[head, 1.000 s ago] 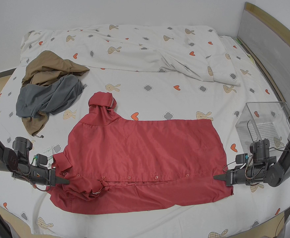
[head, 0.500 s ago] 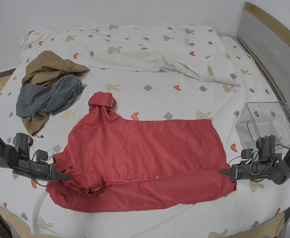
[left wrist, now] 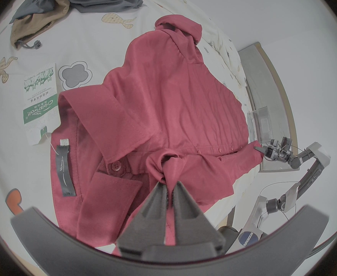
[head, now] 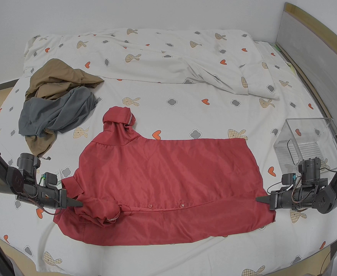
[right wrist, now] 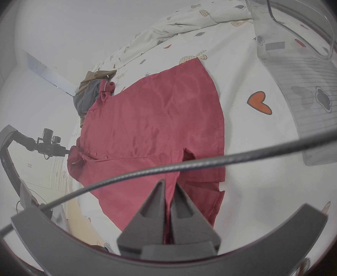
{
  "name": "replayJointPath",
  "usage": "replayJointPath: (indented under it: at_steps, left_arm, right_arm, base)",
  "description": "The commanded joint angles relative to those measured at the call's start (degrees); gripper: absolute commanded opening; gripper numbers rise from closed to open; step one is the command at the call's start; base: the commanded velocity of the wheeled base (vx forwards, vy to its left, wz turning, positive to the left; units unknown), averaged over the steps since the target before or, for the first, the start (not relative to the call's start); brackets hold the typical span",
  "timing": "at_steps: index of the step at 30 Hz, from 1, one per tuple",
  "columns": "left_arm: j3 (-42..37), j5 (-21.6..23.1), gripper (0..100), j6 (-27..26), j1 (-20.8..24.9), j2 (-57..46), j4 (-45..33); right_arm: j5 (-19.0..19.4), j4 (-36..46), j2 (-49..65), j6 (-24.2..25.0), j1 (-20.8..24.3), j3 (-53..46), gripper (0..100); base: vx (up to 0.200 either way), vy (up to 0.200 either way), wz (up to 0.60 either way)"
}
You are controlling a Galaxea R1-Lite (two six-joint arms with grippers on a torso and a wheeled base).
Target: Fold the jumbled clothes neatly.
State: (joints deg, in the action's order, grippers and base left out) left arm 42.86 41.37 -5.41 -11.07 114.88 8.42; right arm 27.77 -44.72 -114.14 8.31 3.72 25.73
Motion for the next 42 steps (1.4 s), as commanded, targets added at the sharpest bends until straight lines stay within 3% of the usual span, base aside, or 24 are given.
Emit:
replayJointPath:
  at_steps: [1,6,13,17,18,19,20,22,24,25,26,27,28,31,38,42]
  left_arm:
    - [-0.24,-0.07,100,-0.04,-0.09,-0.19,-0.07]
    - [-0.24,-0.07,100,0.14,-1.68,-3.44,-0.25]
    - [0.64,-0.33,100,5.06,-4.84,-12.14,-0.25]
    - [3.28,-1.3,100,14.2,-7.04,-20.4,-1.48]
    - [3.28,-1.3,100,14.2,-7.04,-20.4,-1.48]
    - [6.01,-4.55,100,22.02,-6.51,-24.97,-3.94]
    - [7.94,-6.75,100,25.54,-5.37,-26.73,-5.96]
    - [12.51,-11.05,100,30.2,-2.99,-29.19,-11.5]
    - [13.39,-11.58,100,30.64,-2.64,-29.54,-12.38]
    - [20.86,-15.45,100,33.71,0.61,-30.51,-21.61]
    - [23.67,-16.15,100,34.33,1.84,-30.25,-24.95]
    - [23.67,-16.15,100,34.33,1.84,-30.25,-24.95]
    - [28.24,-16.68,100,34.94,3.07,-29.37,-29.96]
    - [30.7,-16.33,100,36.7,3.42,-27.87,-33.47]
    - [28.86,-16.33,100,37.05,5.0,-24.71,-33.3]
    - [28.42,-16.15,100,36.88,5.53,-26.11,-33.3]
  right_arm:
    - [0.09,-0.02,-0.21,0.12,0.15,0.11,100]
    - [0.09,-0.11,0.41,-0.14,-0.03,-0.33,100]
    - [0.0,-0.02,5.6,0.04,-1.87,-1.12,100]
    - [0.0,-0.02,12.89,0.12,-3.72,-1.3,100]
    - [0.0,-0.02,12.89,0.12,-3.72,-1.3,100]
    - [0.0,0.24,16.58,0.39,-3.98,-0.42,100]
    - [-0.08,0.42,17.9,0.48,-3.89,0.46,100]
    - [-1.32,0.59,18.6,0.48,-3.37,2.83,100]
    - [-1.75,0.59,18.52,0.48,-3.28,3.36,100]
    - [-8.17,0.68,16.67,0.65,-0.82,8.46,100]
    - [-11.16,0.68,14.74,0.83,0.59,10.65,100]
    - [-11.16,0.68,14.74,0.83,0.59,10.65,100]
    - [-15.99,0.68,9.81,1.35,2.35,14.96,100]
    - [-18.89,0.51,2.26,1.53,3.49,19.35,100]
    - [-18.54,0.68,-4.07,1.18,3.75,23.31,100]
    - [-18.01,4.9,-7.24,2.23,3.49,29.72,100]
  base:
    - [0.0,0.0,0.0]
    - [0.0,0.0,0.0]
    - [0.0,0.0,0.0]
    - [0.0,0.0,0.0]
    - [0.0,0.0,0.0]
    - [0.0,0.0,0.0]
    - [0.0,0.0,0.0]
    - [0.0,0.0,0.0]
    - [0.0,0.0,0.0]
    - [0.0,0.0,0.0]
    - [0.0,0.0,0.0]
    - [0.0,0.0,0.0]
    - [0.0,0.0,0.0]
    - [0.0,0.0,0.0]
    - [0.0,0.0,0.0]
    - [0.0,0.0,0.0]
